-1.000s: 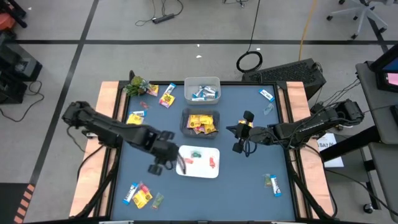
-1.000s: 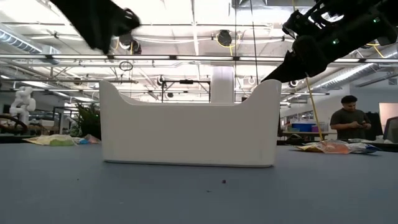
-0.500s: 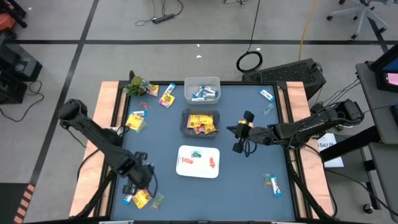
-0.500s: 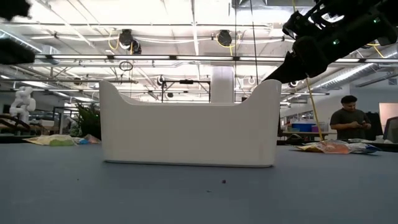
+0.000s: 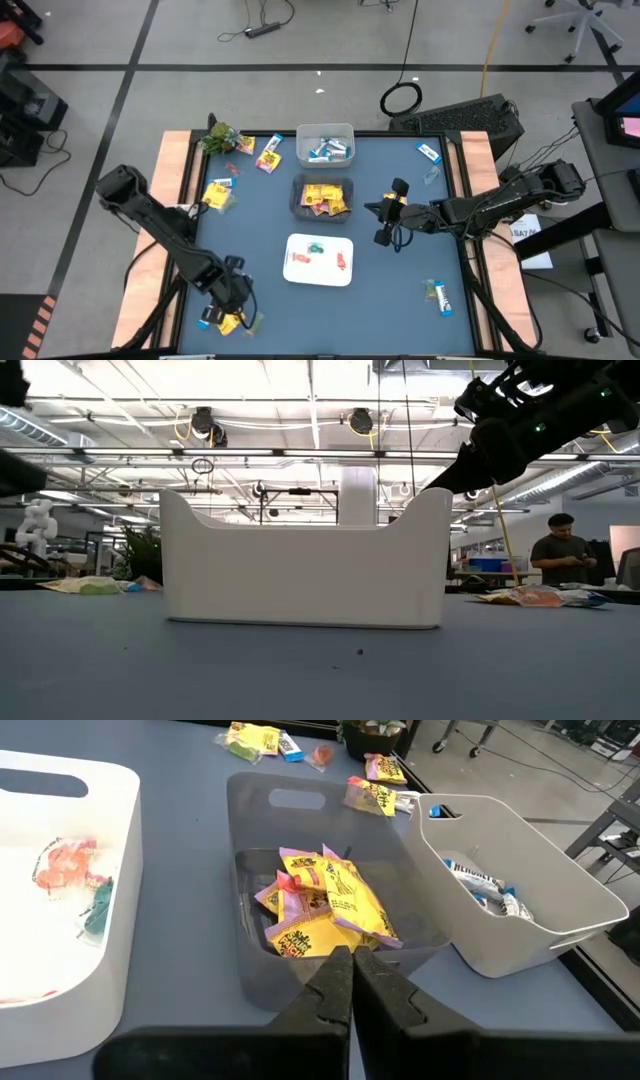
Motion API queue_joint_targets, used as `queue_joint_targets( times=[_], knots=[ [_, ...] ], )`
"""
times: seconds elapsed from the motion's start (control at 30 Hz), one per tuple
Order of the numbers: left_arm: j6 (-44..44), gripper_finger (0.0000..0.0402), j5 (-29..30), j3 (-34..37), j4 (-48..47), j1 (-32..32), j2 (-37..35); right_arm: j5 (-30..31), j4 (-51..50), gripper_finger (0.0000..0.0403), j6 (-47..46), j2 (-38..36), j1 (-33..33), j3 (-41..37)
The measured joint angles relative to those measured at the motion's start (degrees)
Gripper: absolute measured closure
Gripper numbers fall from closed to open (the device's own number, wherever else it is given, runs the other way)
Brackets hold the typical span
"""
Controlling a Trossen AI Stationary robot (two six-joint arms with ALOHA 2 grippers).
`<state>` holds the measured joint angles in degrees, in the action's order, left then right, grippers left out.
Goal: Sort candy
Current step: Put the red gummy candy into the white bin
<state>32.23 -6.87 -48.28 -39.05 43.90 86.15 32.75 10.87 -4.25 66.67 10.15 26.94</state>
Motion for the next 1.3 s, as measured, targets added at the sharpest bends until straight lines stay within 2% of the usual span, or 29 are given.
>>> queue_joint_targets(
  times=[0.17,0.33,0.47,0.73,0.87,1.07,1.3],
  knots=[
    [-1.29,0.0214,-0.84,0.03,3.07,0.84,2.95,0.00,-0.02,0.0403,0.00,0.00,0.00,0.00],
    [-1.31,0.0225,-2.21,0.03,2.77,0.87,3.54,0.00,-0.02,0.0403,-0.02,0.00,0.00,0.00],
    [-2.68,0.0266,-2.13,0.03,2.56,0.87,3.54,0.00,-0.02,0.0403,-0.42,0.00,0.00,0.00],
    [-8.79,0.0392,-1.83,0.03,1.96,-0.02,3.03,0.00,-0.07,0.0403,-0.42,0.00,0.00,-0.02],
    [-13.74,0.0394,4.81,0.03,2.35,-3.26,1.42,0.00,-0.07,0.0403,-0.46,0.00,0.00,-0.02],
    [-19.27,0.0398,7.88,-0.89,4.76,-12.24,-2.14,0.00,-0.06,0.0403,-0.85,0.00,0.00,-0.02],
    [-25.19,0.0398,10.50,-4.65,13.54,-21.03,-3.63,0.00,-0.09,0.0403,-1.06,0.00,0.01,-0.02]
  ],
)
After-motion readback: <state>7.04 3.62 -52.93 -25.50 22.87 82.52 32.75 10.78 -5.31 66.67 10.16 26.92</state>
